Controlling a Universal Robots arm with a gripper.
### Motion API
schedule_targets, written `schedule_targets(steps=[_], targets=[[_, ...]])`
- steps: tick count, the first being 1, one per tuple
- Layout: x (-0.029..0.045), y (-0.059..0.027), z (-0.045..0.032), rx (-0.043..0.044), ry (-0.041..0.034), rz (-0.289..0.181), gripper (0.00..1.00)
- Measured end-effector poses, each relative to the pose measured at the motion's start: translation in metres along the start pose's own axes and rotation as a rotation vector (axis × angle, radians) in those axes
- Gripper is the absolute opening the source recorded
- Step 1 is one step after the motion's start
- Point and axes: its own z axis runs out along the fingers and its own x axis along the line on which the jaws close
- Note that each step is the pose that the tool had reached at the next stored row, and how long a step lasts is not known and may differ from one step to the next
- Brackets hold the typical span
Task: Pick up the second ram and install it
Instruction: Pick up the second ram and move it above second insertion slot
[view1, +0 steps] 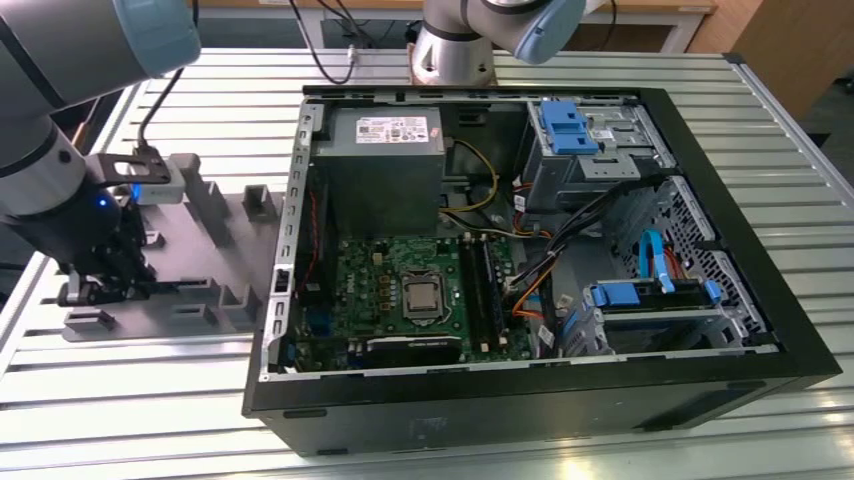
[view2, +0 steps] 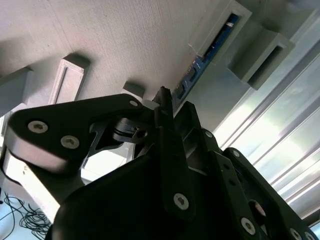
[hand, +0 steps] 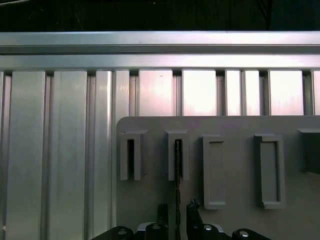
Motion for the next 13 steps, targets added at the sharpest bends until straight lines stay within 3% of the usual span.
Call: schedule_targets(steps=[4, 5, 10, 13], targets=[[0.0001, -0.0001, 0.0006, 0.0, -0.0001, 0.0, 0.27], [0.0001, 0.0, 0.0007, 0.0, 0.0, 0.0, 0.2], [0.0001, -0.0001, 0.001, -0.0001, -0.0001, 0.0, 0.2], [0.0001, -0.0001, 0.001, 0.0, -0.0001, 0.0, 0.14]])
